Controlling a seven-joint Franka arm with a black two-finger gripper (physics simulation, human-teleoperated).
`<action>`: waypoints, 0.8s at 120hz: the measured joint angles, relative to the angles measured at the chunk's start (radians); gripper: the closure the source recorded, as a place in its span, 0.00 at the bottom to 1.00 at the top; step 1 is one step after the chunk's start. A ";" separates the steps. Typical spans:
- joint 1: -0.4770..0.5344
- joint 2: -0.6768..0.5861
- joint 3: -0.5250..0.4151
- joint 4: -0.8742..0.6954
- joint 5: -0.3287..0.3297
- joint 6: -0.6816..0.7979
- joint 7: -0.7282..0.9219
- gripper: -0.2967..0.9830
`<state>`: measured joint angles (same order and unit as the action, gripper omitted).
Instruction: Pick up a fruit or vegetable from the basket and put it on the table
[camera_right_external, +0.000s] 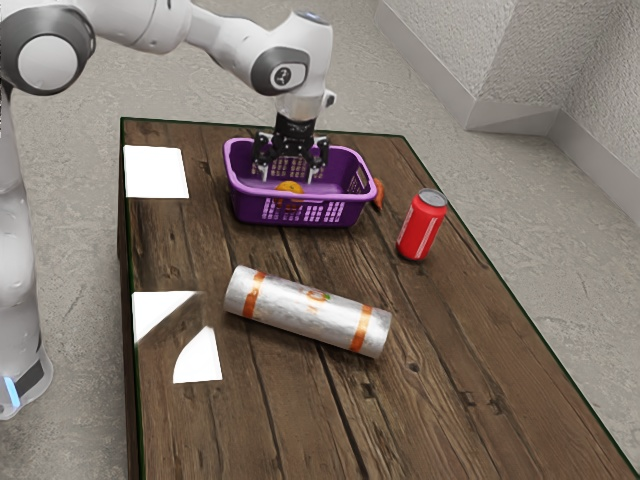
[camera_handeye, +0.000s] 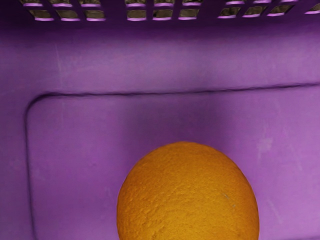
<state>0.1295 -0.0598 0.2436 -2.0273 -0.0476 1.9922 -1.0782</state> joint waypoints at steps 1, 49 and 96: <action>0.000 0.001 0.000 0.000 -0.001 0.001 0.001 0.23; -0.011 0.016 0.000 -0.024 -0.033 0.048 0.019 0.23; 0.011 0.015 -0.001 -0.058 -0.037 0.092 0.026 0.23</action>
<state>0.1409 -0.0448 0.2424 -2.0851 -0.0848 2.0846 -1.0525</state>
